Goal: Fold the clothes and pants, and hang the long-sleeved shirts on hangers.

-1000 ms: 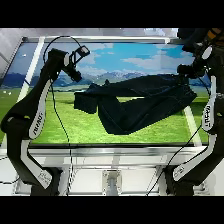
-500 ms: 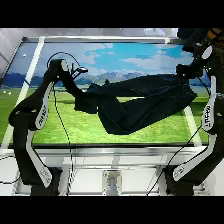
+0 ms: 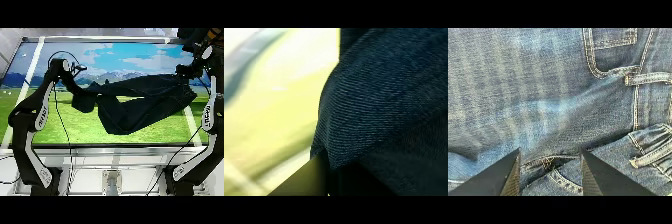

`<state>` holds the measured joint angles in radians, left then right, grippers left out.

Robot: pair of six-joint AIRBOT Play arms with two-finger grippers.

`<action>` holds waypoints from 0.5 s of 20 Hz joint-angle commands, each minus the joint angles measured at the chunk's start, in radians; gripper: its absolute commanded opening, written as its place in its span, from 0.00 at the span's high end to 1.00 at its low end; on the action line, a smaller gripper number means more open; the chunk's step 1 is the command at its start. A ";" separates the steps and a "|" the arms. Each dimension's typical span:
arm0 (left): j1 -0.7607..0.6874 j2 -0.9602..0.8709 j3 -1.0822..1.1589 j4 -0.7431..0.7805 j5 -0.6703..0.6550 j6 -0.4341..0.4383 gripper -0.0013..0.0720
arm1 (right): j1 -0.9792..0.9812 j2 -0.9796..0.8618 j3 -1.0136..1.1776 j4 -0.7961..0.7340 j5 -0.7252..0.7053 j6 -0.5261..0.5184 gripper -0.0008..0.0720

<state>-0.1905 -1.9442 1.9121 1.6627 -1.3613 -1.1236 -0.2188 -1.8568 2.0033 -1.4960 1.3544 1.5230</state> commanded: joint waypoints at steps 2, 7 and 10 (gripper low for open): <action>-0.106 0.166 0.001 0.639 0.451 -0.273 0.97 | 0.001 -0.001 0.000 0.001 0.018 0.000 0.45; -0.196 0.212 0.000 0.794 0.791 -0.283 0.96 | 0.001 -0.001 0.000 0.005 0.021 0.001 0.45; -0.186 0.136 0.000 0.794 0.603 -0.282 0.96 | 0.001 -0.001 0.000 0.011 0.043 0.000 0.45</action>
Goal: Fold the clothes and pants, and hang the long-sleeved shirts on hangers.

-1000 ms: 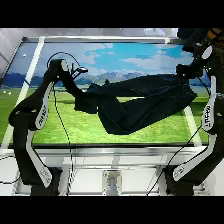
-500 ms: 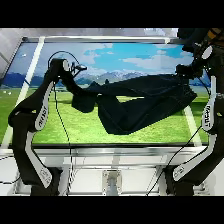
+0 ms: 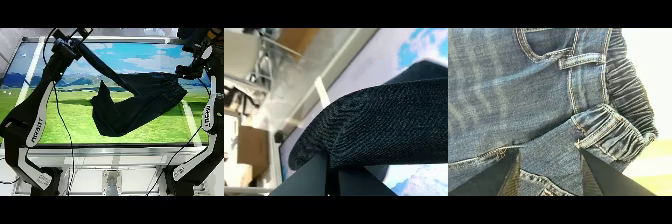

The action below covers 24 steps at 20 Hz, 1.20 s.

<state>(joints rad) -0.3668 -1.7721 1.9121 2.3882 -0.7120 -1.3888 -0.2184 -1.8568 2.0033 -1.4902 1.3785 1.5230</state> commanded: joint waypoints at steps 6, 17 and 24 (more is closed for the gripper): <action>0.107 -0.192 -0.001 -0.058 -0.517 -0.089 0.52 | 0.001 -0.001 0.000 0.006 0.082 -0.038 0.45; 0.126 -0.009 -0.002 -0.343 -0.585 0.089 0.45 | 0.330 0.002 -0.037 0.260 0.146 -0.237 0.66; 0.194 0.272 -0.083 -0.358 -0.621 0.088 0.45 | 0.717 -0.001 -0.187 0.204 -0.079 -0.262 0.56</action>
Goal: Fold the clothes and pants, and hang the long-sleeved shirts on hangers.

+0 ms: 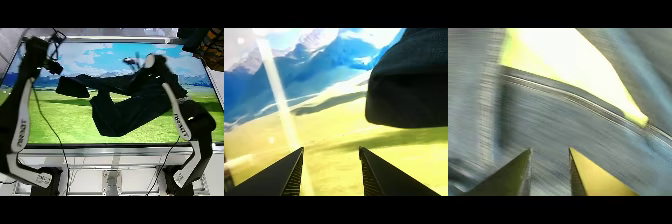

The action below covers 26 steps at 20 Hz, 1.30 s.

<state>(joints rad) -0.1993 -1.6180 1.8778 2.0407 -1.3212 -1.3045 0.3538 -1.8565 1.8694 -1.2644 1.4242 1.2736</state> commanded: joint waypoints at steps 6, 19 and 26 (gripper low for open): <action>0.130 0.436 -0.440 -0.011 -0.010 0.043 0.45 | 0.354 -0.029 -0.068 -0.116 -0.319 -0.009 0.37; 0.195 0.870 -1.174 -0.169 0.241 0.064 0.45 | 0.437 -0.150 -0.066 -0.116 -0.329 0.099 0.38; 0.195 0.874 -1.182 -0.211 0.263 0.064 0.45 | 0.437 -0.154 -0.066 -0.164 -0.378 0.193 0.97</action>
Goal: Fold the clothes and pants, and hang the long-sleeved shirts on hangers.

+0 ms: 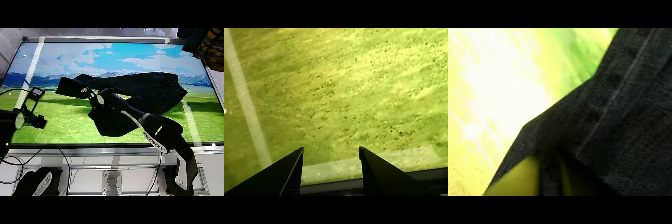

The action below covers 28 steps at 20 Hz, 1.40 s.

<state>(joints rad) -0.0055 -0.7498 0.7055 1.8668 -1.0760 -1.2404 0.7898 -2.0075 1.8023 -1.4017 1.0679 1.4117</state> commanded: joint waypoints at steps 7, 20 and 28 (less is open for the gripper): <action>0.001 0.007 -0.010 -0.055 0.018 0.000 0.45 | 0.001 0.000 0.067 -0.059 0.043 0.068 0.96; 0.001 0.007 -0.010 -0.055 0.018 0.000 0.45 | 0.002 -0.088 0.095 -0.098 0.092 0.103 0.79; -0.042 0.008 -0.009 -0.231 -0.032 0.383 0.45 | 0.040 -0.042 0.286 -0.016 0.407 -0.008 0.97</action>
<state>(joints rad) -0.0246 -0.7425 0.6960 1.7142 -1.0866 -1.0309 0.8085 -2.0769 2.0144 -1.4746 1.3285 1.4612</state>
